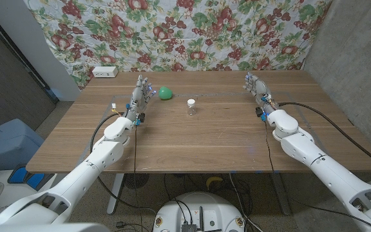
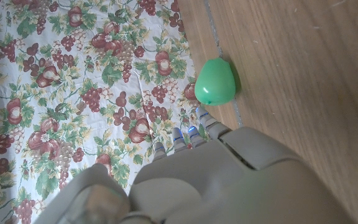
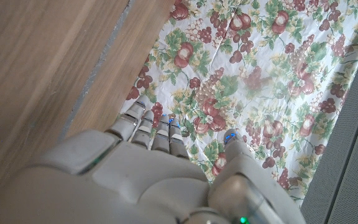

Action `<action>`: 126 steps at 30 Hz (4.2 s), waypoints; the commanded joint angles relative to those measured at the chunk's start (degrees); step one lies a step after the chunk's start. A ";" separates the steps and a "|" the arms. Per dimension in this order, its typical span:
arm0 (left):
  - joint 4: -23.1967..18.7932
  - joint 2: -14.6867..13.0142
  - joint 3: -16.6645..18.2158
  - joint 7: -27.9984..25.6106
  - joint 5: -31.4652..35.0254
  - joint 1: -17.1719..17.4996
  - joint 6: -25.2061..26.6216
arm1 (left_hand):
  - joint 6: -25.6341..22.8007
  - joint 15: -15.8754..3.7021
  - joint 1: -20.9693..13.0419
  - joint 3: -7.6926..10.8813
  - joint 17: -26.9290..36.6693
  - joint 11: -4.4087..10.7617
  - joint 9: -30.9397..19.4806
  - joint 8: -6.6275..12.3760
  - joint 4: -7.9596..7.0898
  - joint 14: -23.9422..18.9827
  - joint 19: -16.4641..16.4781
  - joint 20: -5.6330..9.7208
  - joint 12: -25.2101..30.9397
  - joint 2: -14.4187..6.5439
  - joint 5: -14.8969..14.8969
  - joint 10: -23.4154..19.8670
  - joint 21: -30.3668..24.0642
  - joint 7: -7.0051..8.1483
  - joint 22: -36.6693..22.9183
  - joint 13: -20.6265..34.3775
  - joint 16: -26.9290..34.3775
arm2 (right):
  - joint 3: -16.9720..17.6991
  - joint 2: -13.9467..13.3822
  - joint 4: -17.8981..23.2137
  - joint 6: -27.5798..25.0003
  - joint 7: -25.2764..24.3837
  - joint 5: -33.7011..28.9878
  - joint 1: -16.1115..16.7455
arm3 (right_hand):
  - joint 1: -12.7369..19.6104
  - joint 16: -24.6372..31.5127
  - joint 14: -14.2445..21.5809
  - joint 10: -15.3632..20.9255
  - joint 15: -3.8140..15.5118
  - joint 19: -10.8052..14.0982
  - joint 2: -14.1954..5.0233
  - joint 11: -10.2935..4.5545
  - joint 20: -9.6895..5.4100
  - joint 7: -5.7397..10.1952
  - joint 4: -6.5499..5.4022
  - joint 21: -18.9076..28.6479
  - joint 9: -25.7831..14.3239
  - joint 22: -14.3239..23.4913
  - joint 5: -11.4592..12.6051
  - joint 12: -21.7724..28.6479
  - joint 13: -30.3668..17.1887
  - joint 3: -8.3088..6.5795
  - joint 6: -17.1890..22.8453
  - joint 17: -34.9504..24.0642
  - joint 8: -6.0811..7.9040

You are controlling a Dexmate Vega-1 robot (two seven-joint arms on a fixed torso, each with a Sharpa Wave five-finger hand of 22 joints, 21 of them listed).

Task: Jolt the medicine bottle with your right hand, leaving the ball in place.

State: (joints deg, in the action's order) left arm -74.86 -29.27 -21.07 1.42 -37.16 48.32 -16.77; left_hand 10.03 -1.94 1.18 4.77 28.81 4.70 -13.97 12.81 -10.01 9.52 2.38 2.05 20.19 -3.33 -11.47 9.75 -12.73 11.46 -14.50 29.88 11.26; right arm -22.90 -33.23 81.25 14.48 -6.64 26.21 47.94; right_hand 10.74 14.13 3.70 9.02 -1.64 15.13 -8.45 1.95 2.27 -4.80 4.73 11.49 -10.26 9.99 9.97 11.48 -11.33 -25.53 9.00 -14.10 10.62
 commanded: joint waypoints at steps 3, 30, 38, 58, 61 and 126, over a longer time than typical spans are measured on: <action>-0.36 -0.13 0.03 -0.14 0.00 0.16 0.12 | 2.46 -11.85 0.13 -0.05 0.15 0.07 -0.30 0.19 -0.42 9.41 0.39 3.59 0.40 -4.23 -0.39 2.30 -0.37 0.52 -0.16 0.23 0.35 | -0.98 -1.87 3.74 -2.86 -2.72 -4.69 0.03 | 1.22 -0.02 0.55 0.33 0.06 0.28 0.53 -0.05 0.57 0.03 0.83 0.21 -0.16 0.10 0.37 0.36 -0.15 -0.44 0.82 -0.01 0.59; -0.90 -0.29 -0.01 -0.52 0.21 0.24 0.41 | 2.46 -11.85 0.13 -0.05 0.15 0.07 -0.30 0.19 -0.42 9.41 0.39 3.59 0.40 -4.23 -0.39 2.30 -0.37 0.52 -0.16 0.23 0.35 | -3.61 -3.11 5.96 -5.22 -3.36 -11.40 -1.58 | 3.07 -0.29 0.80 0.86 0.07 0.37 1.26 -0.06 0.64 -1.10 2.92 0.12 -0.19 0.09 0.52 0.36 -0.15 -0.98 1.73 0.49 0.87; -1.50 -0.43 0.03 -0.88 0.26 0.60 0.57 | 2.46 -11.85 0.13 -0.05 0.15 0.07 -0.30 0.19 -0.42 9.41 0.39 3.59 0.40 -4.23 -0.39 2.30 -0.37 0.52 -0.16 0.23 0.35 | -4.22 -3.41 6.80 -5.80 -3.33 -13.06 -1.92 | 3.39 -0.35 0.82 0.92 0.25 0.46 1.42 -0.02 0.56 -1.01 3.29 0.12 -0.20 0.09 0.52 0.32 -0.16 -1.01 1.76 0.57 0.82; -1.59 -0.53 0.02 -0.69 0.22 0.56 0.66 | 2.46 -11.85 0.13 -0.05 0.15 0.07 -0.30 0.19 -0.42 9.41 0.39 3.59 0.40 -4.23 -0.39 2.30 -0.37 0.52 -0.16 0.23 0.35 | -6.37 -3.73 8.19 -6.99 -2.07 -16.90 -3.13 | 3.93 -0.37 1.02 0.96 0.46 0.59 1.45 -0.17 0.21 -0.88 3.76 0.12 -0.21 0.09 0.54 0.24 -0.18 -1.09 1.85 0.67 0.76; -1.56 -0.56 0.00 -0.64 0.25 0.54 0.65 | 2.46 -11.85 0.13 -0.05 0.15 0.07 -0.30 0.19 -0.42 9.41 0.39 3.59 0.40 -4.23 -0.39 2.30 -0.37 0.52 -0.16 0.23 0.35 | -6.64 -3.75 8.50 -7.39 -2.01 -17.44 -3.29 | 4.00 -0.38 1.00 1.14 0.53 0.65 1.42 -0.19 0.10 -0.84 3.80 0.13 -0.21 0.09 0.54 0.30 -0.18 -1.09 1.94 0.67 0.79; -3.38 -1.64 0.46 -0.97 -0.08 1.71 1.43 | 2.46 -11.85 0.13 -0.05 0.15 0.07 -0.30 0.19 -0.42 9.41 0.39 3.59 0.40 -4.23 -0.39 2.30 -0.37 0.52 -0.16 0.23 0.35 | -13.68 -3.70 11.89 -12.07 0.41 -30.86 -6.57 | 7.40 -0.37 1.86 2.57 1.62 1.34 0.89 -1.26 -0.67 0.33 5.16 0.15 -0.27 0.06 1.02 0.50 -0.20 -2.18 2.22 1.01 0.71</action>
State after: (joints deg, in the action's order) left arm -77.84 -30.73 -20.65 0.50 -37.14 49.77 -15.57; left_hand 10.03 -1.94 1.18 4.77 28.80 4.70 -13.96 12.81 -10.01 9.52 2.38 2.05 20.19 -3.33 -11.47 9.75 -12.73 11.45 -14.49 29.87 11.26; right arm -35.47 -36.77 92.48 3.44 -6.76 -2.19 41.71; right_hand 17.10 13.74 5.03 10.88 -0.30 16.05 -7.57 0.69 1.73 -4.88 9.56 11.49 -10.25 9.86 10.41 11.48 -11.33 -27.53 11.14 -13.04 11.07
